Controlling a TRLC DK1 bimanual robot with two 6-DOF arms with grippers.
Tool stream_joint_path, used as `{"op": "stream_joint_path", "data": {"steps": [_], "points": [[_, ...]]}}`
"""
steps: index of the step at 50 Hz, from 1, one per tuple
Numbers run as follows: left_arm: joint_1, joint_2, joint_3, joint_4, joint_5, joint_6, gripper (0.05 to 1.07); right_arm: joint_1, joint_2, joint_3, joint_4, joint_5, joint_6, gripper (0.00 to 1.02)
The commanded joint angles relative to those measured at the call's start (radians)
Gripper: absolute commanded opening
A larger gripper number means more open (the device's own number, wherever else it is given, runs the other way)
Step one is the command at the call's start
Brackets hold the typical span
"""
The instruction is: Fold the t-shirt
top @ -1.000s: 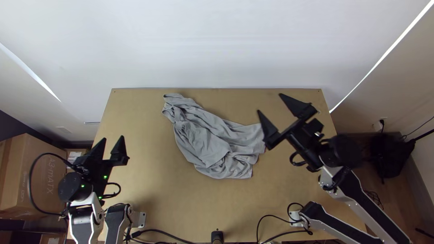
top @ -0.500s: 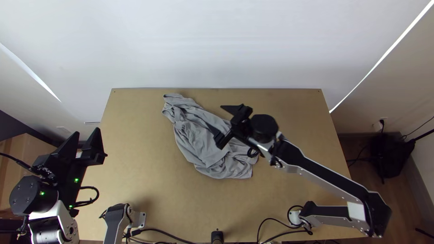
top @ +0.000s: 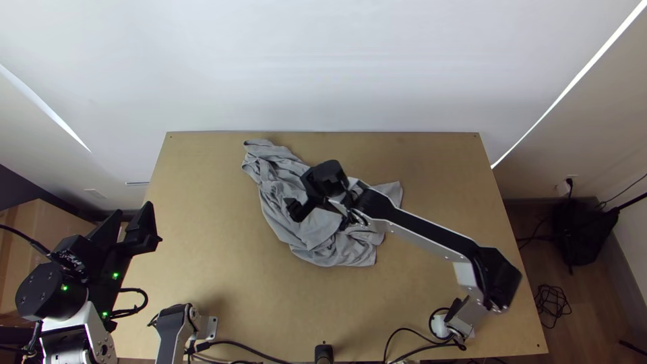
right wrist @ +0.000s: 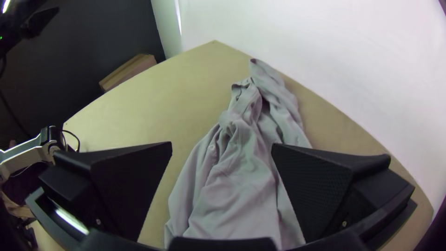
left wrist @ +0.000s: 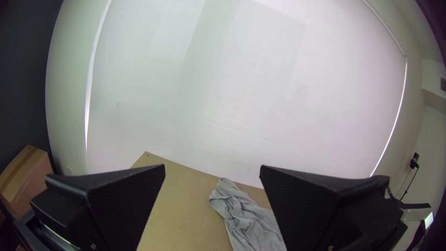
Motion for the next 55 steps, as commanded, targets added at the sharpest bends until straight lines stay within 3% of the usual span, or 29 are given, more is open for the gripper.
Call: {"op": "stream_joint_path", "data": {"steps": [1, 8, 12, 17, 23, 42, 51, 55], "points": [[0.007, 0.004, 0.031, -0.025, -0.001, -0.013, 1.03, 0.004, 0.125, 0.173, -0.128, -0.014, 0.099, 0.99], [0.006, 0.019, 0.033, -0.051, -0.001, -0.013, 1.03, 0.003, 0.315, 0.454, -0.426, -0.016, 0.237, 0.99], [0.006, 0.019, 0.033, -0.054, 0.002, -0.013, 1.03, 0.003, 0.369, 0.537, -0.495, -0.019, 0.263, 0.99], [0.006, 0.019, 0.035, -0.059, 0.005, -0.013, 1.03, 0.003, 0.399, 0.574, -0.504, -0.039, 0.319, 0.99], [0.006, 0.019, 0.033, -0.062, 0.005, -0.013, 1.03, 0.000, 0.436, 0.618, -0.506, -0.115, 0.394, 0.99], [0.007, 0.017, 0.042, -0.077, 0.003, -0.011, 1.03, -0.008, 0.594, 0.765, -0.572, -0.114, 0.455, 0.95], [0.007, 0.017, 0.042, -0.077, 0.002, -0.011, 1.03, -0.029, 0.620, 0.762, -0.589, -0.114, 0.484, 0.80], [0.007, 0.019, 0.042, -0.077, 0.003, -0.011, 1.03, -0.035, 0.629, 0.759, -0.593, -0.114, 0.484, 0.66]]}}
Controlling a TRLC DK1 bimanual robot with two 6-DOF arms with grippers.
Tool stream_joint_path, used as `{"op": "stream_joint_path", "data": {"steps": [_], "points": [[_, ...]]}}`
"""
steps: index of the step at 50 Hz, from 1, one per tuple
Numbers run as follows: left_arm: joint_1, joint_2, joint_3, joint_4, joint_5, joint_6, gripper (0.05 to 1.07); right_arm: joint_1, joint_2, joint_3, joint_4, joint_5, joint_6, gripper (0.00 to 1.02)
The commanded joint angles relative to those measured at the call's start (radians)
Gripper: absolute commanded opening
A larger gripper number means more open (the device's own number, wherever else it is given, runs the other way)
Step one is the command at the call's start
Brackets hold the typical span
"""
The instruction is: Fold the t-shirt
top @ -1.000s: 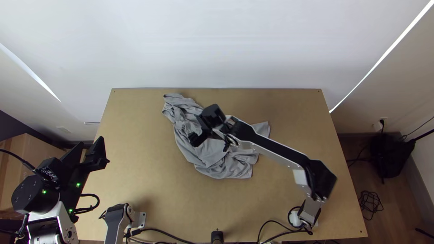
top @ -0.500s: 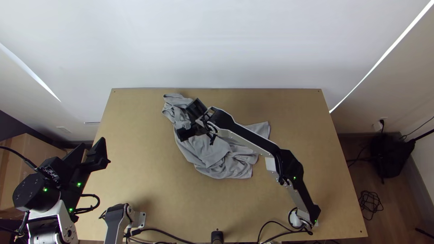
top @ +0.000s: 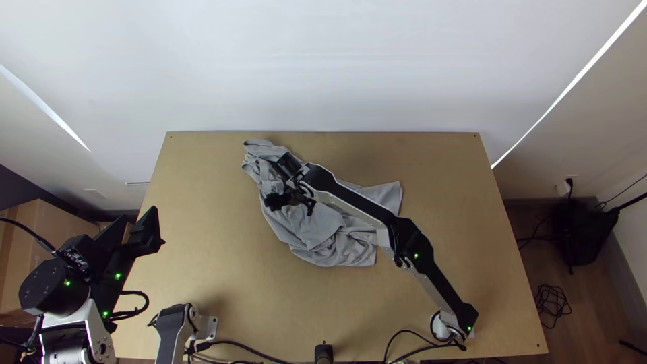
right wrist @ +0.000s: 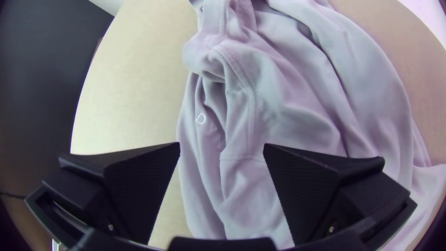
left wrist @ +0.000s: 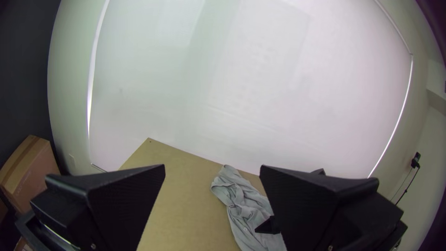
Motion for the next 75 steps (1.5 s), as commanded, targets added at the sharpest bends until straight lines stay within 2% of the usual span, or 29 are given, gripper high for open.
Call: {"op": "stream_joint_path", "data": {"steps": [1, 24, 29, 34, 36, 41, 44, 59, 75], "points": [[0.007, 0.008, 0.031, -0.003, 0.002, -0.011, 1.03, -0.018, 0.024, 0.014, -0.015, -0.006, 0.029, 0.63], [0.007, 0.007, 0.033, -0.003, 0.002, -0.011, 1.03, -0.015, 0.074, 0.015, -0.017, -0.008, 0.027, 0.63], [0.007, 0.008, 0.031, -0.003, 0.002, -0.011, 1.03, -0.013, 0.083, 0.015, -0.018, -0.008, 0.026, 0.51], [0.007, 0.008, 0.031, -0.005, 0.002, -0.011, 1.03, -0.006, 0.094, 0.012, -0.023, -0.008, 0.026, 0.51], [0.007, 0.008, 0.030, -0.003, 0.002, -0.011, 1.03, -0.004, 0.100, 0.012, -0.025, -0.006, 0.021, 0.45], [0.007, 0.010, 0.030, -0.003, 0.002, -0.011, 1.03, -0.006, 0.111, 0.014, -0.025, -0.006, 0.016, 0.16], [0.007, 0.010, 0.031, -0.003, 0.002, -0.011, 1.03, -0.007, 0.113, 0.015, -0.025, -0.004, 0.007, 0.02], [-0.066, 0.024, -0.015, -0.026, 0.008, 0.032, 1.03, -0.052, -0.004, 0.023, 0.003, 0.017, 0.015, 0.02], [-0.284, 0.114, -0.073, 0.006, 0.016, 0.032, 1.03, -0.167, -0.187, 0.015, 0.038, 0.042, 0.044, 0.02]]}}
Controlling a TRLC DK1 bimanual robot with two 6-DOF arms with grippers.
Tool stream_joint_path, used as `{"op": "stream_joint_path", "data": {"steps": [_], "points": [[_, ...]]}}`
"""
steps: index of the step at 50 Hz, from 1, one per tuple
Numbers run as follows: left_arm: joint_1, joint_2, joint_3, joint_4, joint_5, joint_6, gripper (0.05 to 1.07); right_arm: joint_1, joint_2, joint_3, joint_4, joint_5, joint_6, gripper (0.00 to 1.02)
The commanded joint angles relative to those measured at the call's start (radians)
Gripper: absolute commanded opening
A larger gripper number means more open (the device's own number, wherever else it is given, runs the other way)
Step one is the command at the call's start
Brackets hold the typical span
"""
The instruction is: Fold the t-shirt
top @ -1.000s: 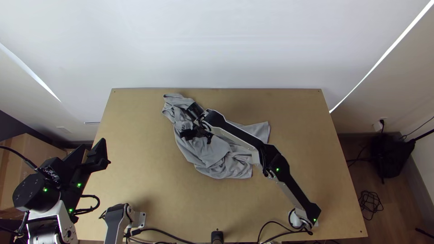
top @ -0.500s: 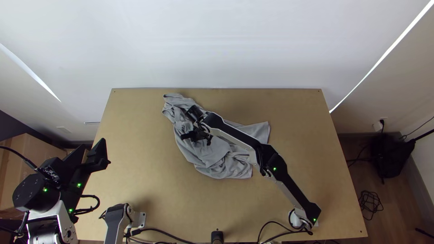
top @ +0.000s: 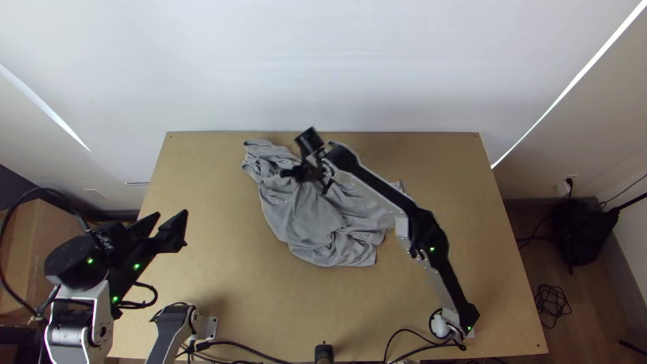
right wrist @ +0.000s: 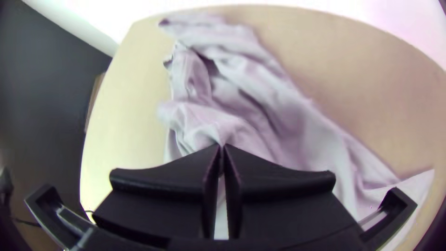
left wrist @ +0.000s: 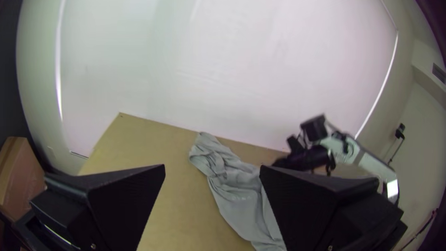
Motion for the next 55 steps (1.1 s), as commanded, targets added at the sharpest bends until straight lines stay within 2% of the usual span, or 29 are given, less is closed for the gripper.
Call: {"op": "stream_joint_path", "data": {"steps": [1, 14, 26, 34, 55], "points": [[-0.081, 0.040, -0.033, 0.035, 0.012, 0.012, 1.03, -0.049, -0.106, 0.012, 0.007, 0.011, 0.030, 0.02], [-0.368, 0.173, -0.145, 0.176, 0.012, 0.001, 1.03, -0.167, -0.210, -0.046, 0.007, 0.015, 0.028, 0.02], [-0.515, 0.353, -0.189, 0.295, 0.033, 0.030, 1.03, -0.268, -0.276, -0.106, 0.018, 0.016, 0.028, 0.02], [-0.633, 0.458, -0.194, 0.375, 0.021, 0.058, 1.03, -0.303, -0.289, -0.111, 0.038, 0.025, 0.028, 0.02], [-0.871, 0.782, -0.074, 0.469, 0.020, -0.006, 1.03, -0.340, -0.292, -0.131, 0.126, 0.042, 0.033, 0.02]]}}
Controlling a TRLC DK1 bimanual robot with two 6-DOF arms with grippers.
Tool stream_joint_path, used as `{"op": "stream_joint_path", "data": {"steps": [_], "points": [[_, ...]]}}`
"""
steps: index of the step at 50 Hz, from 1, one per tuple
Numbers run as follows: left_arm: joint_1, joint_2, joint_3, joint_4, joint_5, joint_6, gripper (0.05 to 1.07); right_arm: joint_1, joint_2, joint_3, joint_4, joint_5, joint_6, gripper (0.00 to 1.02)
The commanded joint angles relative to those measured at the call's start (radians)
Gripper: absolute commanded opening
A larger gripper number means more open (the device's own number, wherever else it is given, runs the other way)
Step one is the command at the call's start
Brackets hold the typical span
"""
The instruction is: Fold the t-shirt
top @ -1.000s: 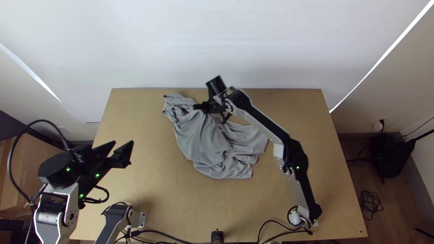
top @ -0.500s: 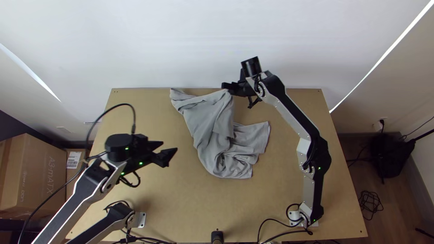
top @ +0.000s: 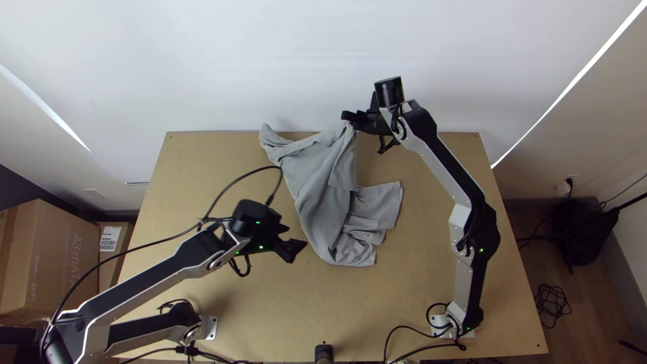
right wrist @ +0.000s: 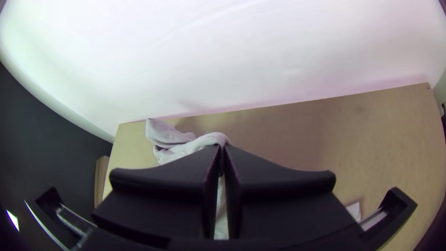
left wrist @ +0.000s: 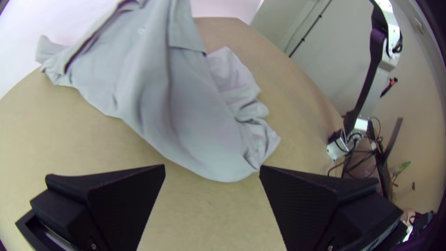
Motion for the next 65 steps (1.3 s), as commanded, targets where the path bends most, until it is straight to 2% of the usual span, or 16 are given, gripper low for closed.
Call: {"op": "stream_joint_path", "data": {"steps": [1, 22, 33, 37, 40, 41, 43, 44, 46, 51, 54, 65], "points": [[-0.062, 0.086, 0.070, 0.024, -0.002, -0.028, 1.03, -0.017, -0.046, -0.040, 0.041, 0.015, 0.025, 0.02], [-0.185, 0.391, 0.259, 0.063, -0.008, -0.075, 1.03, -0.042, -0.047, -0.080, 0.093, 0.026, 0.017, 0.02], [-0.208, 0.565, 0.302, 0.107, -0.172, -0.055, 1.00, -0.057, -0.087, -0.097, 0.093, 0.026, 0.017, 0.02], [-0.205, 0.592, 0.299, 0.129, -0.211, -0.054, 0.80, -0.062, -0.116, -0.114, 0.093, 0.026, 0.016, 0.02], [-0.202, 0.586, 0.265, 0.193, -0.209, -0.040, 0.70, -0.068, -0.142, -0.129, 0.093, 0.025, 0.019, 0.02], [-0.200, 0.582, 0.251, 0.214, -0.209, -0.040, 0.62, -0.069, -0.155, -0.135, 0.092, 0.025, 0.020, 0.02], [-0.200, 0.580, 0.238, 0.234, -0.226, -0.046, 0.37, -0.074, -0.173, -0.152, 0.093, 0.025, 0.022, 0.02], [-0.200, 0.578, 0.233, 0.234, -0.252, -0.048, 0.29, -0.076, -0.184, -0.161, 0.093, 0.025, 0.022, 0.02], [-0.199, 0.572, 0.228, 0.236, -0.278, -0.043, 0.20, -0.082, -0.202, -0.181, 0.095, 0.025, 0.022, 0.02], [-0.159, 0.528, 0.221, 0.205, -0.278, -0.040, 0.18, -0.102, -0.247, -0.264, 0.139, 0.025, 0.025, 0.02], [-0.127, 0.479, 0.207, 0.191, -0.275, -0.025, 0.08, -0.115, -0.271, -0.322, 0.174, 0.025, 0.025, 0.02], [0.062, 0.319, 0.164, 0.095, -0.223, 0.063, 0.08, -0.166, -0.326, -0.491, 0.276, 0.025, 0.027, 0.02]]}}
